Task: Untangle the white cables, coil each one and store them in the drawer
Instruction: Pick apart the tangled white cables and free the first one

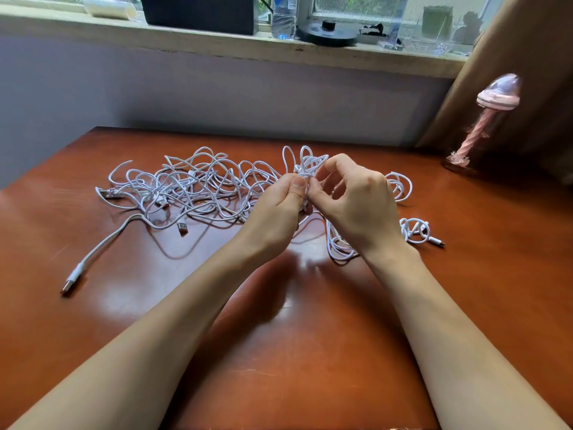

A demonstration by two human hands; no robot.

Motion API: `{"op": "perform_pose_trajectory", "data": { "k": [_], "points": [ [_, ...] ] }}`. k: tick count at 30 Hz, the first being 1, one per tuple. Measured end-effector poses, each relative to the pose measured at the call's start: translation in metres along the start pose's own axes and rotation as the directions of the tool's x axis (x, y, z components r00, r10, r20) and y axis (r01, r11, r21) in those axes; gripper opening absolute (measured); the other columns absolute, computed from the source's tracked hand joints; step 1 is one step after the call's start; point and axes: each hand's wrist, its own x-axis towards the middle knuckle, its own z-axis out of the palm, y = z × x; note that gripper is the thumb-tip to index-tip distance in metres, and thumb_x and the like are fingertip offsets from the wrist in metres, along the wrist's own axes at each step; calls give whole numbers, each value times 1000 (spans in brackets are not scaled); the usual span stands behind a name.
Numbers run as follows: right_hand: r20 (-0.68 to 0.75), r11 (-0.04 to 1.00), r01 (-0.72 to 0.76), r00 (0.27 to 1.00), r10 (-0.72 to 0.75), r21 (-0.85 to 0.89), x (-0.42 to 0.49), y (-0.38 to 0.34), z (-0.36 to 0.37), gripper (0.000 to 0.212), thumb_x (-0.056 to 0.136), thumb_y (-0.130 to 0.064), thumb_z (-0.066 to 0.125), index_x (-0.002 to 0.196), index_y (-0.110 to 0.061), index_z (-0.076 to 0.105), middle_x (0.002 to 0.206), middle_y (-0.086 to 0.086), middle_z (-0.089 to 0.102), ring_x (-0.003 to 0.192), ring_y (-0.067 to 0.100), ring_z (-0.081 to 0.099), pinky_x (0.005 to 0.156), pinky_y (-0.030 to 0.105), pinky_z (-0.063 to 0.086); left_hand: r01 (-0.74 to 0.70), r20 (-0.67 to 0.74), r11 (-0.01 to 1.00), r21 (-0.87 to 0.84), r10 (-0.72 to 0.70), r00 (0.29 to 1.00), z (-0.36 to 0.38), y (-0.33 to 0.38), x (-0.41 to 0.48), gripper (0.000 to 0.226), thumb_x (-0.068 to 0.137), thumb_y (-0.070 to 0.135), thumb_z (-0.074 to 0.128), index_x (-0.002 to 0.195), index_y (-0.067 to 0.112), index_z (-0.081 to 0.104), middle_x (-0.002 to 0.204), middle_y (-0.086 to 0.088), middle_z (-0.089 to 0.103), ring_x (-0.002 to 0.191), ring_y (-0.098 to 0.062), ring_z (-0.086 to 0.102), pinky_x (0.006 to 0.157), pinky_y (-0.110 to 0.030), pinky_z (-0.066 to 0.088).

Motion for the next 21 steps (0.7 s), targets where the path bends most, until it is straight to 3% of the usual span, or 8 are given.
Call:
{"op": "perform_pose_trajectory", "data": {
  "k": [3,6,9,12,15,21],
  "points": [
    [-16,998,3,1000,-2,69,-2,-1,5,14,90,-30,68,95,-18,63,73,-8,71,66,13,68,68,39,56,0,-8,1000,-7,0,1000,0,2,-1,35,111,28,34,111,7,63,83,4,62,69,-2,53,66,-22,44],
    [-50,981,-53,997,64,188,-5,-5,9,10,91,-25,71,97,-17,68,72,-7,72,65,7,69,70,35,57,8,-21,999,-45,-9,1000,1,2,0,36,111,30,35,114,7,62,97,-11,67,85,-12,60,78,-37,53],
    [-56,961,-89,993,107,262,-6,-6,11,10,91,-23,72,100,-20,72,72,-9,73,66,4,70,70,32,57,17,-24,998,-61,-19,1000,1,1,1,31,110,32,37,112,13,61,95,-1,65,85,-12,60,81,-40,50],
    [-45,958,-86,994,102,273,-5,-6,10,14,91,-22,71,105,-20,74,73,-8,73,67,3,70,70,29,58,18,-16,996,-86,-20,1000,1,4,0,26,110,28,37,110,18,61,92,0,63,81,-11,58,77,-37,50],
    [-17,962,-81,996,88,261,-3,-5,10,16,91,-21,70,107,-19,75,73,-8,73,66,4,70,71,29,57,45,-9,991,-124,-46,999,1,4,1,26,110,26,38,108,11,58,84,-4,53,74,-18,48,65,-33,43],
    [195,916,-195,972,132,351,1,8,0,10,89,-15,72,96,-21,69,70,-5,71,63,10,67,70,39,59,51,22,995,-86,-50,999,-1,3,-1,37,99,38,41,103,3,53,79,-2,47,62,-10,39,56,-26,33]
  ]
}}
